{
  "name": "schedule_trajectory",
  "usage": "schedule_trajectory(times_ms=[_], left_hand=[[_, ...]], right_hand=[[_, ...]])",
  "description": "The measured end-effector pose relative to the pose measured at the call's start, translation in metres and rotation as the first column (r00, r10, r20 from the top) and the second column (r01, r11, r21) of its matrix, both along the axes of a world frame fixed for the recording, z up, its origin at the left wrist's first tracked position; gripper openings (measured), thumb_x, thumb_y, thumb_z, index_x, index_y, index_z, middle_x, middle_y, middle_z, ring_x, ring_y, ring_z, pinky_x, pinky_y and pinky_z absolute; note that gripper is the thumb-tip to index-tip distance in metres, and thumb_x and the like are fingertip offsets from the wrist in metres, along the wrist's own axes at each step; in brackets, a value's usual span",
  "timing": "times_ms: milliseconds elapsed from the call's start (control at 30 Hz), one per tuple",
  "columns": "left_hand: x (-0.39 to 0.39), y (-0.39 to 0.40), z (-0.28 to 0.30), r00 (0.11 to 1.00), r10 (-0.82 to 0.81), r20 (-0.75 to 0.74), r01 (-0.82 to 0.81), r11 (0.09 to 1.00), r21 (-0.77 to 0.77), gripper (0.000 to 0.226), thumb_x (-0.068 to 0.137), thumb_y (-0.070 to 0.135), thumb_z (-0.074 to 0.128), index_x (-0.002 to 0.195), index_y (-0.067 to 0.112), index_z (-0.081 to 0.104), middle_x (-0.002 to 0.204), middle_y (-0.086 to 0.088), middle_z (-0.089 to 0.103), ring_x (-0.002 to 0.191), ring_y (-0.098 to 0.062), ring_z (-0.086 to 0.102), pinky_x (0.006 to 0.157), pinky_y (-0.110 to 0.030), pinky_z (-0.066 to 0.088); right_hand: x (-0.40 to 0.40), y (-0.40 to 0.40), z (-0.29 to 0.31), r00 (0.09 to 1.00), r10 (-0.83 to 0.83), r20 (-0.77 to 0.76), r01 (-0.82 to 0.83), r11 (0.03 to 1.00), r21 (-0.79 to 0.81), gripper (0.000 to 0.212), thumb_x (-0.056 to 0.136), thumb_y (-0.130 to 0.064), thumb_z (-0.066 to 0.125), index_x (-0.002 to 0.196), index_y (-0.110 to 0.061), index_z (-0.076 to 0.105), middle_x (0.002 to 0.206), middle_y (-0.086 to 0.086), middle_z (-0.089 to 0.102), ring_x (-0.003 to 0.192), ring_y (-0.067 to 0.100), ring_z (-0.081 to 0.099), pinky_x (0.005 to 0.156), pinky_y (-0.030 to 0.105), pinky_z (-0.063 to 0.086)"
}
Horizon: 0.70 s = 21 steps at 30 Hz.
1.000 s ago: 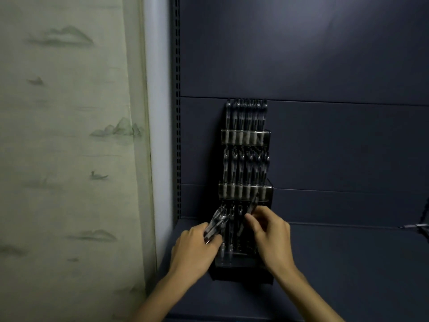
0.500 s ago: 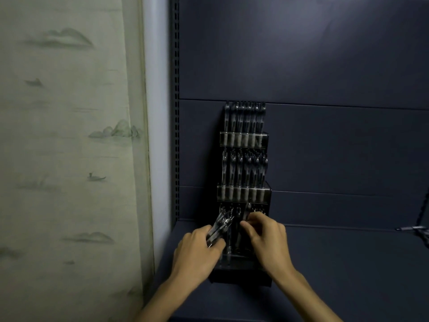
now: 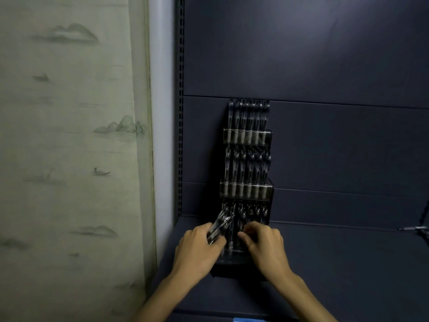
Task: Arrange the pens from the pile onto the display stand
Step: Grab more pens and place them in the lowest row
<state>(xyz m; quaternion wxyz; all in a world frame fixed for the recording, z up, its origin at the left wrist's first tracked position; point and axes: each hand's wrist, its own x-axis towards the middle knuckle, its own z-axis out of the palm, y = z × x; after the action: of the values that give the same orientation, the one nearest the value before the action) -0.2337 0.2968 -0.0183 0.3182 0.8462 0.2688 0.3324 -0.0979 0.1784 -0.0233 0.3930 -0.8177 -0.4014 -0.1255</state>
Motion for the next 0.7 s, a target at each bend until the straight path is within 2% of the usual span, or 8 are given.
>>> schedule_trajectory(times_ms=[100,233,300,367,433,500,600,700], left_hand=[[0.000,-0.003,0.001,1.000,0.005,-0.008,-0.005,1.000,-0.010,0.025,0.079,0.043,0.060,0.066,0.023,0.052,0.060,0.007,0.060,0.059,-0.012,0.057,0.055,-0.033,0.042],[0.001,-0.009,0.002,0.999,-0.029,0.016,0.030,0.997,-0.076,0.031,0.079,0.032,0.065,0.055,0.026,0.046,0.053,0.009,0.055,0.052,-0.007,0.049,0.051,-0.027,0.033],[0.001,-0.011,0.003,0.999,-0.048,0.023,0.050,0.993,-0.104,0.032,0.078,0.027,0.068,0.054,0.023,0.048,0.051,0.008,0.054,0.050,-0.005,0.047,0.050,-0.025,0.033],[0.003,-0.013,0.005,0.997,-0.076,0.031,0.079,0.989,-0.123,0.024,0.078,0.025,0.070,0.061,0.015,0.056,0.057,0.003,0.060,0.052,-0.004,0.049,0.053,-0.027,0.037],[0.005,-0.016,0.006,0.993,-0.110,0.048,0.116,0.984,-0.139,0.017,0.079,0.025,0.071,0.069,0.014,0.063,0.063,0.002,0.064,0.055,-0.003,0.052,0.055,-0.026,0.040],[0.007,-0.020,0.007,0.987,-0.150,0.066,0.158,0.976,-0.147,0.014,0.081,0.029,0.072,0.074,0.017,0.068,0.063,0.004,0.065,0.057,-0.002,0.054,0.055,-0.026,0.041],[0.009,-0.026,0.007,0.980,-0.187,0.070,0.196,0.969,-0.153,0.013,0.082,0.032,0.070,0.080,0.019,0.071,0.070,0.001,0.069,0.061,-0.005,0.058,0.059,-0.032,0.046],[0.009,-0.024,0.005,0.983,-0.177,0.043,0.181,0.970,-0.159,0.017,0.077,0.038,0.072,0.082,0.022,0.072,0.073,0.003,0.071,0.069,-0.011,0.067,0.065,-0.038,0.052]], right_hand=[[-0.003,-0.001,0.003,1.000,0.020,-0.019,-0.020,1.000,0.002,0.016,0.089,-0.030,0.075,0.099,-0.017,0.074,0.085,-0.010,0.073,0.066,-0.008,0.055,0.061,-0.001,0.039],[-0.004,-0.010,0.007,0.999,-0.002,-0.040,0.003,1.000,0.012,0.020,0.088,-0.026,0.076,0.107,-0.020,0.074,0.095,-0.011,0.075,0.086,-0.003,0.066,0.067,-0.004,0.040],[-0.010,-0.018,0.010,0.999,-0.005,-0.039,0.010,0.988,0.151,0.012,0.089,-0.021,0.074,0.100,-0.025,0.074,0.087,-0.016,0.074,0.082,-0.005,0.066,0.071,0.007,0.049],[-0.018,-0.023,0.017,0.980,0.067,-0.187,-0.016,0.965,0.260,0.007,0.088,-0.020,0.074,0.091,-0.026,0.074,0.076,-0.014,0.073,0.074,-0.002,0.068,0.069,0.017,0.054],[-0.024,-0.024,0.025,0.863,0.236,-0.447,-0.108,0.950,0.293,0.003,0.086,-0.019,0.075,0.085,-0.021,0.076,0.074,-0.004,0.074,0.070,0.006,0.069,0.067,0.024,0.056],[-0.028,-0.024,0.027,0.716,0.363,-0.596,-0.202,0.925,0.321,0.009,0.086,-0.020,0.077,0.083,-0.012,0.076,0.071,0.003,0.072,0.069,0.014,0.066,0.068,0.031,0.053],[-0.031,-0.026,0.027,0.597,0.458,-0.659,-0.210,0.882,0.422,0.016,0.086,-0.015,0.076,0.082,0.000,0.072,0.071,0.007,0.070,0.065,0.015,0.065,0.065,0.027,0.053],[-0.029,-0.030,0.027,0.532,0.483,-0.695,-0.139,0.860,0.491,0.013,0.089,-0.015,0.073,0.084,-0.003,0.070,0.077,0.011,0.071,0.065,0.014,0.064,0.065,0.026,0.052]])
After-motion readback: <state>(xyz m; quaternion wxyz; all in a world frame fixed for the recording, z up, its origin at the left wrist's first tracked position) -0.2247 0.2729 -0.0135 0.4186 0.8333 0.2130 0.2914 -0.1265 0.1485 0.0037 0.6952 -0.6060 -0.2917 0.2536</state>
